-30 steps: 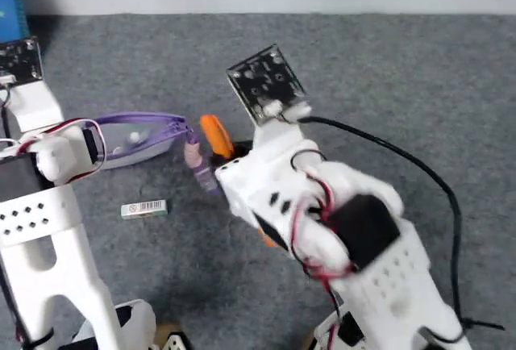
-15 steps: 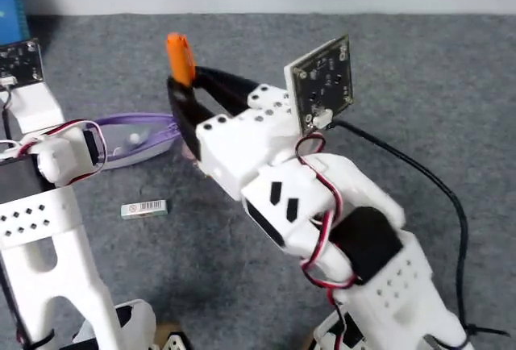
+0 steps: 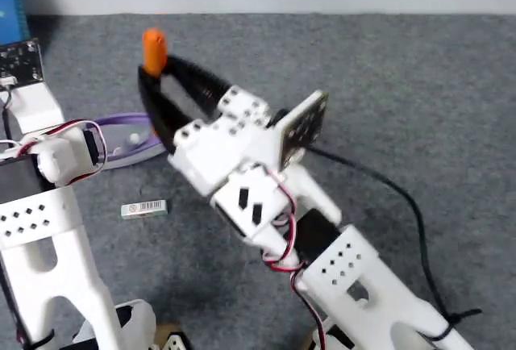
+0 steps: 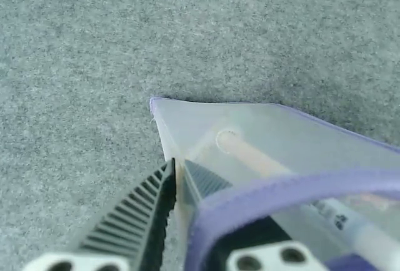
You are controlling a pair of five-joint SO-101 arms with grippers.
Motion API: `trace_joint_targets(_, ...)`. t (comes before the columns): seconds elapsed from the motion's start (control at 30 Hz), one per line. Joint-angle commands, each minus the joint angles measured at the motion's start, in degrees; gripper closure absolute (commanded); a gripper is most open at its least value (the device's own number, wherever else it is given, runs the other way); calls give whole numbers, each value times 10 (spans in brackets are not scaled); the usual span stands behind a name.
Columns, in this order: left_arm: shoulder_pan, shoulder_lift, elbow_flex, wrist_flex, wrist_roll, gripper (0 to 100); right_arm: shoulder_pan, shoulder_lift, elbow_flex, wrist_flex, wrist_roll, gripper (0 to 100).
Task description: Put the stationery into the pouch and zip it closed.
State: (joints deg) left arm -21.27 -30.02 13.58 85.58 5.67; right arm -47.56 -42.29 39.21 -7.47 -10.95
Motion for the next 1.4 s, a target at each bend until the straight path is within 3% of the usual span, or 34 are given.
trace_joint_targets(0.0, 6, -21, -2, -2, -4, 987, -35, -78, 62, -83, -2, 991)
trace_joint_targets(0.37, 7, -21, -2, -2, -4, 987, -42, -134, 167, -130, -2, 991)
trace_joint_targets(0.87, 7, -24, 7, -2, -4, 987, -17, 85, 69, -288, 0, 991)
trace_joint_targets(1.1, 6, -24, 7, -2, -4, 987, -11, 123, 69, -372, 63, 991)
trace_joint_targets(1.37, 6, -24, 7, -2, -4, 987, -30, 139, 52, -378, 92, 991)
